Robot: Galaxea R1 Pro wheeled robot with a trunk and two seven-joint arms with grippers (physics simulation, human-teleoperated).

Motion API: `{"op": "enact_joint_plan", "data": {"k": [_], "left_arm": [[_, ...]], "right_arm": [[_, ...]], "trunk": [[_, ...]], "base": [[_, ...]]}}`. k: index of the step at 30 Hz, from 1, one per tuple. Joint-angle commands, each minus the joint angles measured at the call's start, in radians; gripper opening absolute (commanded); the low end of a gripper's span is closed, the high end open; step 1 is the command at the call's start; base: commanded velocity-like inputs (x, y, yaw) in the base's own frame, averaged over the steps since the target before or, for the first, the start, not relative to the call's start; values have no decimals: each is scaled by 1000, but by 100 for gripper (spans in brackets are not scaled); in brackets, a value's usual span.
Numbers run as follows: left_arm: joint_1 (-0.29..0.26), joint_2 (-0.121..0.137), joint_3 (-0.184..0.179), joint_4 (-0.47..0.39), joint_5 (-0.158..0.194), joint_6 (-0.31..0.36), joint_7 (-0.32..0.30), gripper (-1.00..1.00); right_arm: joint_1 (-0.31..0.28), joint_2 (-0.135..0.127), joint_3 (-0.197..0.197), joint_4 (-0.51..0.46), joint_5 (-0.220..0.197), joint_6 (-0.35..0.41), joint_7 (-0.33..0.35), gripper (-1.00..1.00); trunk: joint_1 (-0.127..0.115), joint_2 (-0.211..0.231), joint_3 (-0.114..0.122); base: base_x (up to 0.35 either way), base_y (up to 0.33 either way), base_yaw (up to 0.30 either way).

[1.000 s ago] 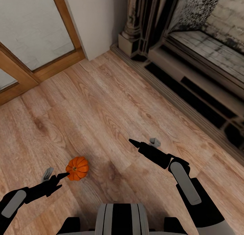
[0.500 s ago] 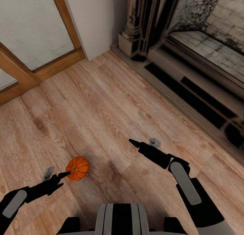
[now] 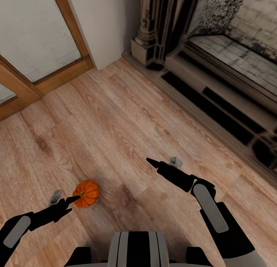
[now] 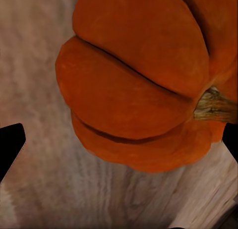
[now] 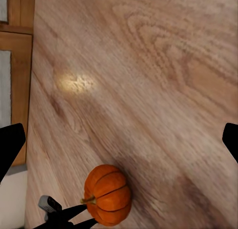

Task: Place each of the two pumpkins and all three candles from the living room inside a cabinet in the living room (use any cabinet), then make sure every cabinet is closed, and position the cauldron so it is next to a table in the living room.

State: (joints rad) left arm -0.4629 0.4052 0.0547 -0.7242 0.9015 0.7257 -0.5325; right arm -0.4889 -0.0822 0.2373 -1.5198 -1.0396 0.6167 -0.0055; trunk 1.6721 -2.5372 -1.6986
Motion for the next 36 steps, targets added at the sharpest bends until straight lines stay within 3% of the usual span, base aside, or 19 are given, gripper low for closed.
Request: {"op": "enact_joint_plan", "data": {"k": [1, 23, 32, 36], "left_arm": [[0, 0, 2, 0, 2, 6, -1, 100], [0, 0, 3, 1, 1, 6, -1, 100], [0, 4, 3, -1, 3, -26, -5, 100], [-1, 3, 4, -3, 3, -34, -6, 100]], "right_arm": [[0, -1, 0, -1, -2, 3, -1, 100], [0, -1, 0, 0, -2, 2, -1, 100], [0, -1, 1, -15, -23, 11, 12, 100], [0, -1, 1, -14, -41, 39, 53, 100]], "trunk": [[0, 0, 0], [0, 0, 0], [4, -2, -35], [4, -2, -35]], "base": [[43, 32, -1], [11, 8, 0], [0, 0, 0], [0, 0, 0]]}}
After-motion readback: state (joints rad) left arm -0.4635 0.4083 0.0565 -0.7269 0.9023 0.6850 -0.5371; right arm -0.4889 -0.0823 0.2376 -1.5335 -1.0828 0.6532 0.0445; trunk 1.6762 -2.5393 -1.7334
